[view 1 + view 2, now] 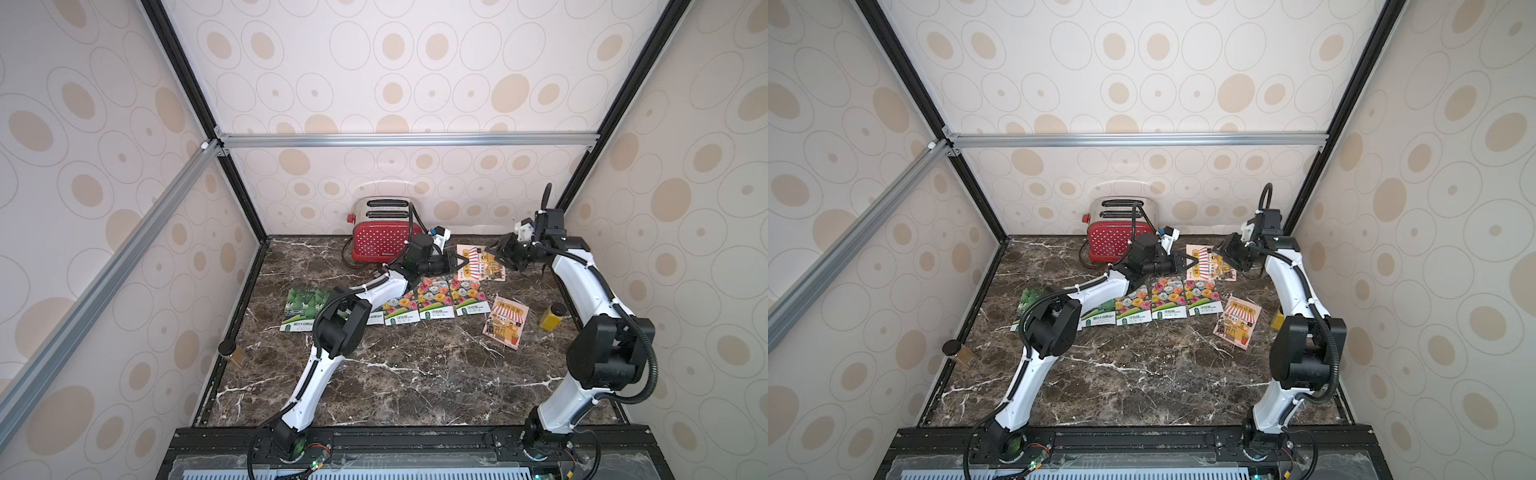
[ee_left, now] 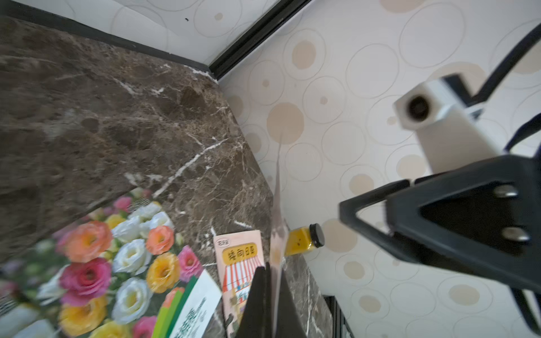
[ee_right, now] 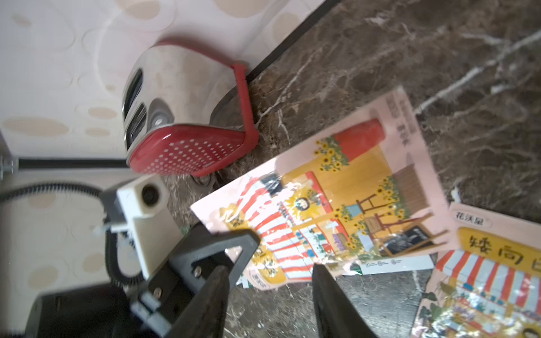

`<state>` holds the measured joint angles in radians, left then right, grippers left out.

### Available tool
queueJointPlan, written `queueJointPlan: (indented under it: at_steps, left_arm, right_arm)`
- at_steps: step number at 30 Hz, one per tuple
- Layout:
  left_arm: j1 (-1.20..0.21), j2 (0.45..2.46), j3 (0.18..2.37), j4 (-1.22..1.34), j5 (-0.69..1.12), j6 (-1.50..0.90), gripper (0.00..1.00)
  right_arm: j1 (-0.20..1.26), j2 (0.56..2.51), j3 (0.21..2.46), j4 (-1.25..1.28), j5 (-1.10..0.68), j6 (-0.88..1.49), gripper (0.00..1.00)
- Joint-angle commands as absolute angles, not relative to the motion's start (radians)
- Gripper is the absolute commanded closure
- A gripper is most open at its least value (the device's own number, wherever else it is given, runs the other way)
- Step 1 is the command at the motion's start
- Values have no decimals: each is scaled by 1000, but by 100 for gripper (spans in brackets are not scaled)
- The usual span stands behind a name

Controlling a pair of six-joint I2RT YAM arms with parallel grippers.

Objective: Arrange the seed packets in a row
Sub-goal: Place the seed packet at the center of the board.

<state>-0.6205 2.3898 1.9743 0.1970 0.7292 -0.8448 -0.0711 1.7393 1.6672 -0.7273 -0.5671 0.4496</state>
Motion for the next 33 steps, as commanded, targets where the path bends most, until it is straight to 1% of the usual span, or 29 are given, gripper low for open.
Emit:
queueJointPlan:
  at_steps: [1, 3, 5, 6, 8, 11, 13, 15, 18, 24, 29, 33]
  left_arm:
    - [-558, 2366, 2108, -213, 952, -539, 100]
    - [-534, 2412, 2219, -391, 1066, -418, 100]
    - [-516, 2452, 2295, -471, 1200, -361, 100]
    - [-512, 2459, 2314, -506, 1236, -338, 100]
    - [-509, 2443, 2320, -559, 1329, -276, 100]
    - [-508, 2384, 2258, -601, 1370, -206, 100]
    - [-502, 2363, 2240, -721, 1337, -115, 100]
    - [-499, 2379, 2303, -949, 1262, 52, 100]
    - [-503, 2404, 2344, -1078, 1172, 119, 100]
    - [-505, 2356, 2281, -1058, 1138, 130, 100]
    - [-505, 2362, 2302, -1049, 1134, 120, 100]
    - [-505, 2382, 2323, -1036, 1136, 103, 100]
  right_arm:
    - [-92, 1750, 1731, -997, -685, 3, 50]
    - [-92, 1732, 1728, -999, -692, -124, 49]
    - [-92, 1735, 1739, -1000, -740, -211, 48]
    - [-92, 1755, 1780, -1041, -749, -243, 48]
    - [-91, 1827, 1887, -1194, -796, -330, 48]
    - [-87, 1858, 1905, -1203, -838, -351, 48]
    - [-70, 1864, 1913, -1213, -831, -370, 48]
    - [-48, 1861, 1913, -1216, -785, -389, 49]
    - [-40, 1893, 1941, -1246, -788, -408, 49]
    - [-26, 1960, 1956, -1265, -786, -419, 49]
    - [-17, 1986, 1943, -1266, -813, -424, 49]
    - [33, 2003, 1905, -1251, -785, -426, 49]
